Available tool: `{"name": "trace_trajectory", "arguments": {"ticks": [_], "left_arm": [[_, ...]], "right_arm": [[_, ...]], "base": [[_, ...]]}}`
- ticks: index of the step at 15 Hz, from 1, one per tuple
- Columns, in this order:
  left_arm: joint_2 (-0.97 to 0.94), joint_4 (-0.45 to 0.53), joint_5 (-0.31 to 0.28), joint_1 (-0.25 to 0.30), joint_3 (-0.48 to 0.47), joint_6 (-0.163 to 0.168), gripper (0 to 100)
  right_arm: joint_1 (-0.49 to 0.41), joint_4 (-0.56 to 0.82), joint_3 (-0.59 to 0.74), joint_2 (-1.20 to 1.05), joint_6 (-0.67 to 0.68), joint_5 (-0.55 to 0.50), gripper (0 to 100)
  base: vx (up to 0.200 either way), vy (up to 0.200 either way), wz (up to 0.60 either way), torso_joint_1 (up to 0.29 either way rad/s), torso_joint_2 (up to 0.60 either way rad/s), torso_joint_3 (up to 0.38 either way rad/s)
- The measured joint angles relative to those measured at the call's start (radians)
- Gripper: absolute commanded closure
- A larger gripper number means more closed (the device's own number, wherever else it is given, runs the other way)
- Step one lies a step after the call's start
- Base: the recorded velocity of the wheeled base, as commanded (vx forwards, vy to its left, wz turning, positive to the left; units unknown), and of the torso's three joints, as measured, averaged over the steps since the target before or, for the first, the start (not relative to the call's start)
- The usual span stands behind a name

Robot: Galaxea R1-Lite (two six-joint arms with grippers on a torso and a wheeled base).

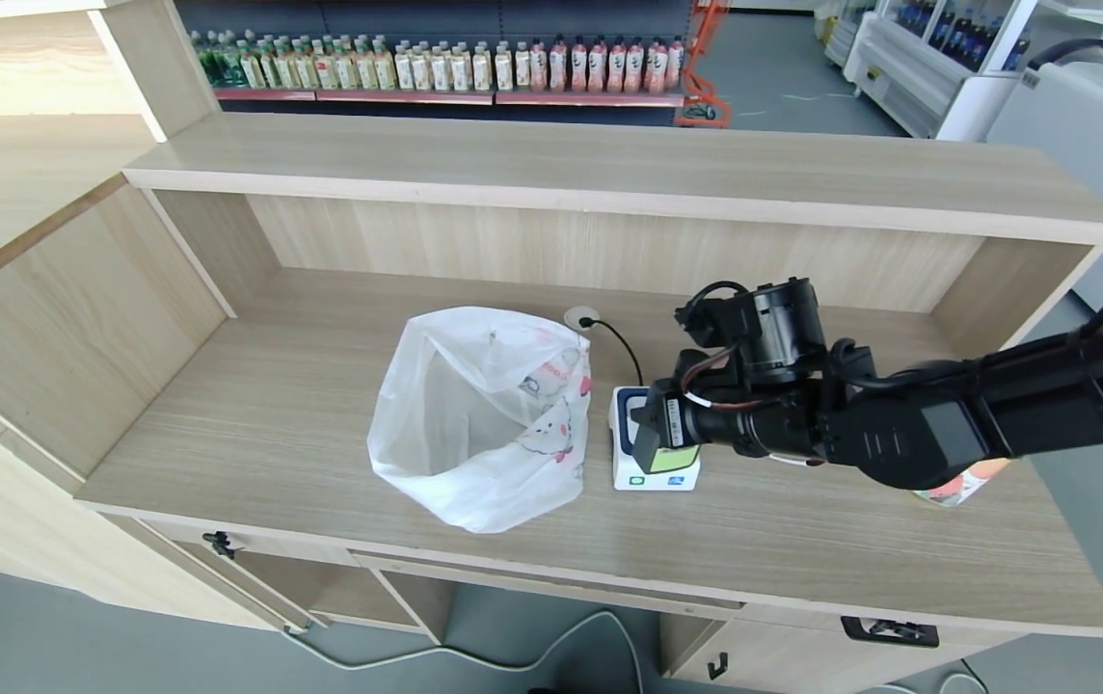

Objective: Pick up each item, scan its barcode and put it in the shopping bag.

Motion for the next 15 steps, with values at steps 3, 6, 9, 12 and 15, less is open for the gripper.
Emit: {"name": "trace_trajectory", "arguments": {"ticks": [3, 6, 9, 12, 15], "left_arm": [[0.0, 0.0, 0.0, 0.0, 0.0, 0.0, 0], [0.0, 0.0, 0.0, 0.0, 0.0, -0.001, 0], [0.0, 0.0, 0.0, 0.0, 0.0, -0.001, 0], [0.0, 0.0, 0.0, 0.0, 0.0, -0.001, 0], [0.0, 0.0, 0.0, 0.0, 0.0, -0.001, 0]], "right_arm": [[0.005, -0.001, -0.039, 0.036, 0.0, -0.001, 100], [0.004, -0.005, -0.065, 0.065, 0.0, -0.003, 100], [0.005, -0.006, -0.072, 0.086, 0.0, -0.035, 100], [0.004, -0.059, -0.072, 0.104, 0.0, -0.05, 100], [0.005, -0.064, -0.075, 0.109, -0.002, -0.05, 100]], "base": [[0.0, 0.0, 0.0, 0.0, 0.0, 0.0], [0.0, 0.0, 0.0, 0.0, 0.0, 0.0], [0.0, 0.0, 0.0, 0.0, 0.0, 0.0], [0.0, 0.0, 0.0, 0.0, 0.0, 0.0], [0.0, 0.0, 0.0, 0.0, 0.0, 0.0]]}}
